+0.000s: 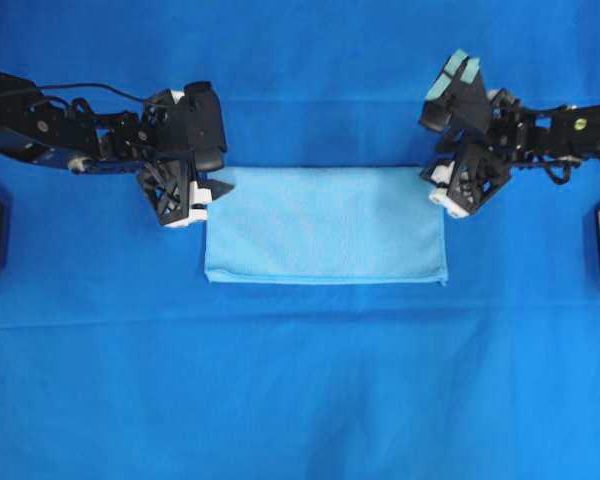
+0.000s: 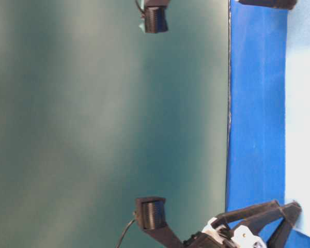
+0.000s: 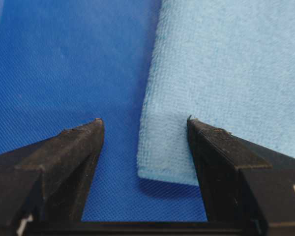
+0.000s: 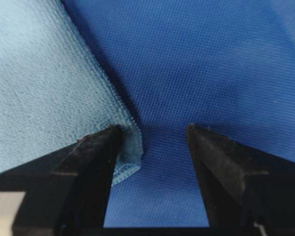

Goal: Fold the light blue towel.
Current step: 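Grasp the folded towel's left and right ends with both grippers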

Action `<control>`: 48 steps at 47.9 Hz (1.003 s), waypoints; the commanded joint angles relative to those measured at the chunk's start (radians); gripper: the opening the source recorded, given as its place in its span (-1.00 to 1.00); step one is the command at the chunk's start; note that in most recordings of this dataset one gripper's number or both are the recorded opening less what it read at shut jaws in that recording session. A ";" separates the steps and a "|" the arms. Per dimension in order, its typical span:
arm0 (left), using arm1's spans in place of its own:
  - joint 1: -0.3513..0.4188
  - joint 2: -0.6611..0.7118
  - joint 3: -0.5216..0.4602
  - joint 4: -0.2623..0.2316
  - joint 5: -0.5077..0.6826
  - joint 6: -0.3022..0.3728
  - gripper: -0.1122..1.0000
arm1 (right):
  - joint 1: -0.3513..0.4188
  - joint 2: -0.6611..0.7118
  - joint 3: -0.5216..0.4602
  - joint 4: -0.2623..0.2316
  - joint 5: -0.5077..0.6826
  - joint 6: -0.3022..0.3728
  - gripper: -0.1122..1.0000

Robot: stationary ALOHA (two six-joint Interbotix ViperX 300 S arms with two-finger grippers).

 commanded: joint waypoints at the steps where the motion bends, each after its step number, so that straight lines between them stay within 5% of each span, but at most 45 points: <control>1: 0.003 -0.002 -0.008 0.002 -0.002 0.000 0.34 | -0.003 0.014 -0.017 -0.002 -0.008 0.000 0.28; 8: 0.003 0.012 -0.008 0.000 0.005 -0.002 0.21 | -0.003 0.026 -0.017 -0.002 -0.005 0.000 0.28; 13: 0.003 0.012 -0.009 0.000 0.034 -0.003 -0.07 | 0.000 0.026 -0.015 -0.002 0.003 -0.002 0.20; 22: 0.003 0.014 -0.014 0.000 0.133 -0.005 -0.75 | 0.025 0.021 -0.014 -0.002 0.037 -0.006 -0.65; 33: 0.002 -0.002 -0.032 0.000 0.155 -0.014 -0.76 | 0.025 -0.029 -0.009 0.003 0.066 0.006 -0.76; 48: -0.043 -0.199 -0.117 0.000 0.380 -0.029 -0.76 | 0.061 -0.284 -0.025 0.008 0.210 0.008 -0.76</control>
